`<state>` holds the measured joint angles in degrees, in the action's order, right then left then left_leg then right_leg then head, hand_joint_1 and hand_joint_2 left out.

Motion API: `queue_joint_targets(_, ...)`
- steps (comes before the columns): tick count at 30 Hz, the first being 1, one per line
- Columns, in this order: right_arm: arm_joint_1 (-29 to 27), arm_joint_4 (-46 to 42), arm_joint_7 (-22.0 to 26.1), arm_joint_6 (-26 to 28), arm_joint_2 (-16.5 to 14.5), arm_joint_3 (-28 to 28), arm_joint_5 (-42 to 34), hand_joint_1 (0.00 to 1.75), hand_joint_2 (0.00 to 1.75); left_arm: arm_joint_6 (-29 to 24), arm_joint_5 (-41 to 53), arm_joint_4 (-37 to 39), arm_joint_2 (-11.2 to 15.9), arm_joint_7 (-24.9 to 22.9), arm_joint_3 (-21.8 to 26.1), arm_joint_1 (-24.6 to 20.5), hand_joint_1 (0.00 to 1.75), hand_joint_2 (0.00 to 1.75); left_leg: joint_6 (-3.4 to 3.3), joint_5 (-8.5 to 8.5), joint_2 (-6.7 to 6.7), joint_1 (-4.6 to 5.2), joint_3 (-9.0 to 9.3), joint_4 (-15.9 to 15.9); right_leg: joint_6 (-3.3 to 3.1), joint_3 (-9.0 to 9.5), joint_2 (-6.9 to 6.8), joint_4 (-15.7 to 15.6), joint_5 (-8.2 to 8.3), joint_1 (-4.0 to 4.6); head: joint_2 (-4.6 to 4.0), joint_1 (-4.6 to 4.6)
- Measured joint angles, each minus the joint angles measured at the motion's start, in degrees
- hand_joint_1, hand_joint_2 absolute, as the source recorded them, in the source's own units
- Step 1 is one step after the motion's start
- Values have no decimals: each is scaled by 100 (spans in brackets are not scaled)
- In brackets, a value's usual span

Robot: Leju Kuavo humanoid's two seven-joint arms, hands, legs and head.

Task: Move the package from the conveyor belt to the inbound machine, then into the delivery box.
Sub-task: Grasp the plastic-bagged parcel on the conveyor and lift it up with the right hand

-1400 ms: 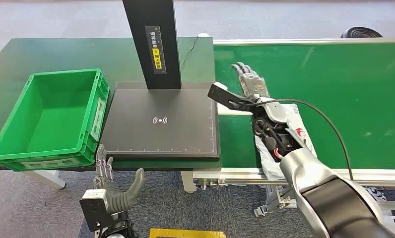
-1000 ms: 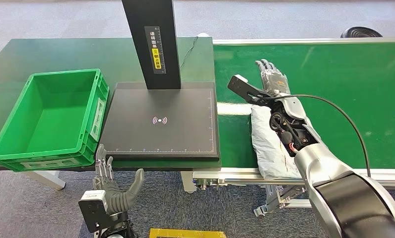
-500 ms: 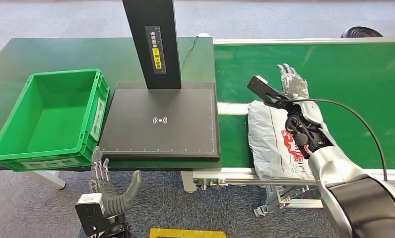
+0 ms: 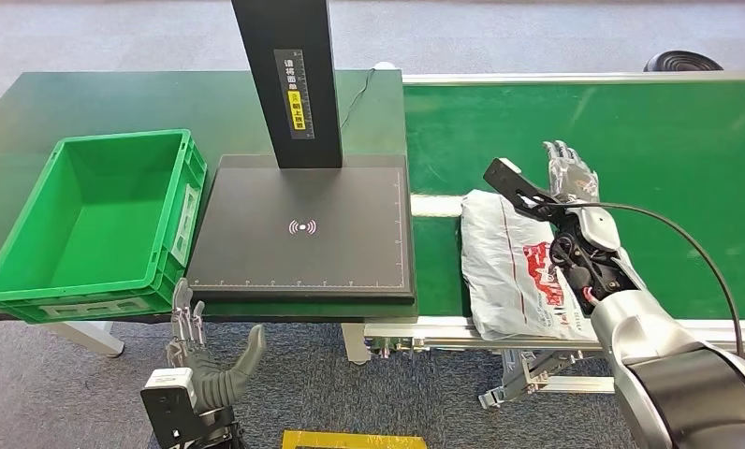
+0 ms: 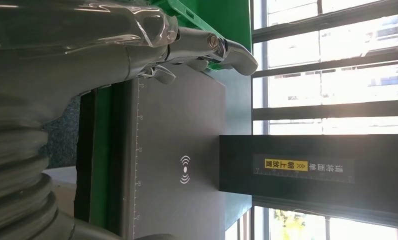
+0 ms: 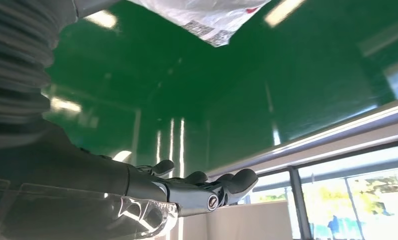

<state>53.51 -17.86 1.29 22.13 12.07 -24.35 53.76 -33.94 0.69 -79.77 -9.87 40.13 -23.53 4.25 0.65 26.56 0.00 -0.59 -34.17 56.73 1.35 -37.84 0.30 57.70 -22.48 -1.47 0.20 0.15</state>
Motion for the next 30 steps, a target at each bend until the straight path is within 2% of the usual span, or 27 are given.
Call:
queue_joint_targets(5, -128, 2, -152, 54, 133, 81, 12, 0, 175, -78, -16, -49, 24, 0, -63, 39, 0, 175, 0, 1, 0, 0, -4, 0, 0, 0, 0, 0, 0, 0, 0, -1)
queue_joint_targets(12, -370, 16, -87, 16, 171, 269, -156, 0, 175, -161, -41, -129, 54, 0, -130, 84, 0, 175, -1, 1, 0, -1, -3, -1, 1, 0, 0, 0, -1, 0, 0, -1)
queue_joint_targets(22, -755, 33, 15, 17, -16, 443, -253, 0, 175, -203, -96, -180, 76, 0, -227, 99, 0, 175, 0, 1, 0, 0, -4, -1, 1, 0, 0, 0, -1, 0, 0, -1)
queue_joint_targets(30, -1116, 60, 108, 43, -387, 558, -257, 0, 175, -157, -130, -176, 84, 0, -252, 77, 0, 175, 0, 1, 1, -1, -5, -2, 1, -2, -2, 0, -3, 1, 0, -1)
